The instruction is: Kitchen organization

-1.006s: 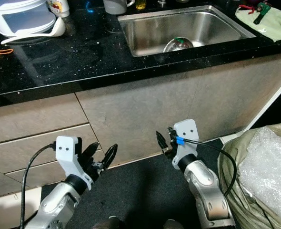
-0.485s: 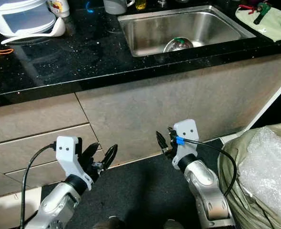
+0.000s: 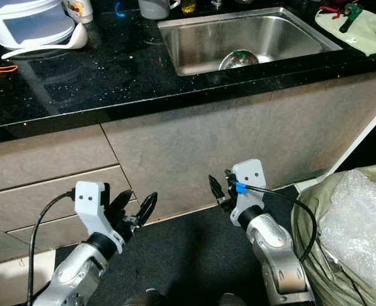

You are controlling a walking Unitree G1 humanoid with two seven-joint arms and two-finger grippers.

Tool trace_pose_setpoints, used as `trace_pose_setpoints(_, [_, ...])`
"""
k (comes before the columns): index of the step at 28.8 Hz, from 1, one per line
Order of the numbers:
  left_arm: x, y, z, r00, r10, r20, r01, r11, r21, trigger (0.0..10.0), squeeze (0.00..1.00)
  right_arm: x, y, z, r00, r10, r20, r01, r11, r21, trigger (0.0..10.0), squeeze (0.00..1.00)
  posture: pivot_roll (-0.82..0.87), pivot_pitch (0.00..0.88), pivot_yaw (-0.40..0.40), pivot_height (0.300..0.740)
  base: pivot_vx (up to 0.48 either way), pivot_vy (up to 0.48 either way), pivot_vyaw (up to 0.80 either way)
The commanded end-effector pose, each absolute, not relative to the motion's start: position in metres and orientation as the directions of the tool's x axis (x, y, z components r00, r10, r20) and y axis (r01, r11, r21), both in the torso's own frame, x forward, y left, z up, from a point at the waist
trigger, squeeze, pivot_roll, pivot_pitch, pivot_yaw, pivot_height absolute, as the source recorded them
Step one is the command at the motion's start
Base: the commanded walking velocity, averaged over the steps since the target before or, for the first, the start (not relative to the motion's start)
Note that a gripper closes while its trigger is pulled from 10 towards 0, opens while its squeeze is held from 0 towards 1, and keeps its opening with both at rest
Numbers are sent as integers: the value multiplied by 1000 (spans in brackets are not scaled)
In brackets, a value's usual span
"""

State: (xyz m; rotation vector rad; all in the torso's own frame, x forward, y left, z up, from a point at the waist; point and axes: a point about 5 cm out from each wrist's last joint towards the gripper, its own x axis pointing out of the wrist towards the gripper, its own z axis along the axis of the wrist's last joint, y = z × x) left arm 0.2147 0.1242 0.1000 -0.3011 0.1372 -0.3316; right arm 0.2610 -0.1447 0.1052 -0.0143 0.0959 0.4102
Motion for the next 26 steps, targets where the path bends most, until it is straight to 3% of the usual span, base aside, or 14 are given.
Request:
trace_pose_setpoints(1, [214,126,97,935,-339,-101,293,901,-319,10000,0,260,-144,102,909,401,-114,-402,916,18,10000,0,-45,107,15,740,0,0,0])
trace_pose_setpoints(6, [214,127,97,935,-340,-102,294,902,-317,10000,0,260,-142,103,907,406,-115,-407,913,16,10000,0,-31,113,18,740,0,0,126])
trace_pose_setpoints(26, [216,130,99,929,-355,-102,311,900,-305,10000,0,262,-134,104,889,448,-99,-445,894,49,10000,0,19,102,17,740,0,0,797])
